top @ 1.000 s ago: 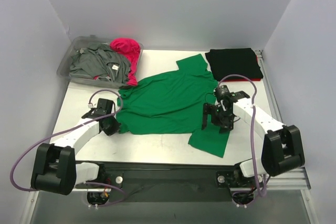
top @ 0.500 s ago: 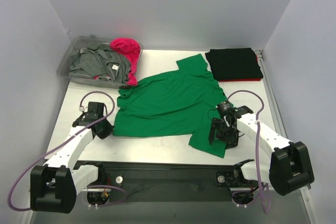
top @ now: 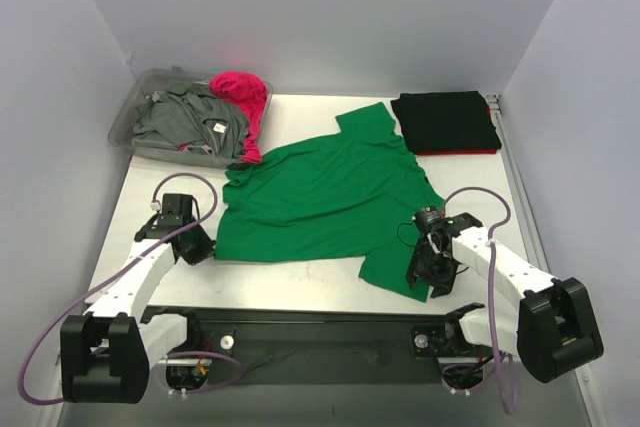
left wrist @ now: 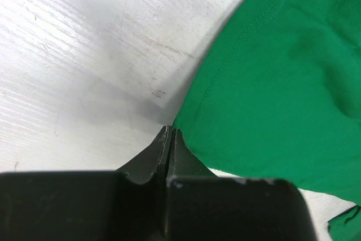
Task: Fold and stack the t-shirts
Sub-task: Grap the side of the flattened tshirt closest away from the robot with both arms
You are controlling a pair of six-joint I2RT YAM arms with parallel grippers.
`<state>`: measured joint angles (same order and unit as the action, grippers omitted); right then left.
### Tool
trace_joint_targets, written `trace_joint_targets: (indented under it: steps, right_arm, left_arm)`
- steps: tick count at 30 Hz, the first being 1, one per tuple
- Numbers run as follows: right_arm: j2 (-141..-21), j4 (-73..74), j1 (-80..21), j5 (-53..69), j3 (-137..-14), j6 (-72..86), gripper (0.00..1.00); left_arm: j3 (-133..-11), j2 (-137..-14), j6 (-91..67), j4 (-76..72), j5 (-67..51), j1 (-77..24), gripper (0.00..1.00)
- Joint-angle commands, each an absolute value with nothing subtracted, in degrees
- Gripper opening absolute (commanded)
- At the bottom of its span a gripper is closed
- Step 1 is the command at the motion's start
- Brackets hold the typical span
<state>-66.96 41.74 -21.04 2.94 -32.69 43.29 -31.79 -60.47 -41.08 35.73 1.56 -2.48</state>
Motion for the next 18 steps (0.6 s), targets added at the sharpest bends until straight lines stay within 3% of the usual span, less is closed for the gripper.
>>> trace_joint_targets:
  steps: [1,8,15,18]
  right_arm:
    - [-66.44,45.61,-21.97,0.35,-30.94,46.93,0.49]
    - [-67.85,45.27,-22.5,-2.46,-30.59,48.78,0.43]
    - [-69.52,43.77,-22.76,-3.96,-30.67,49.66,0.26]
    - [-69.87,43.68,-23.29,-3.96,-30.94,50.1,0.24]
  left_arm:
    - [-32.43,-60.99,-38.67,33.49,0.26,-1.76,0.0]
    - [-32.7,-62.22,-37.27,32.43,-1.22,-0.88,0.0]
    - [-33.05,-63.19,-36.56,31.73,-2.28,-0.26,0.0]
    - [-33.05,-63.28,-36.21,31.64,-2.72,-0.26,0.0]
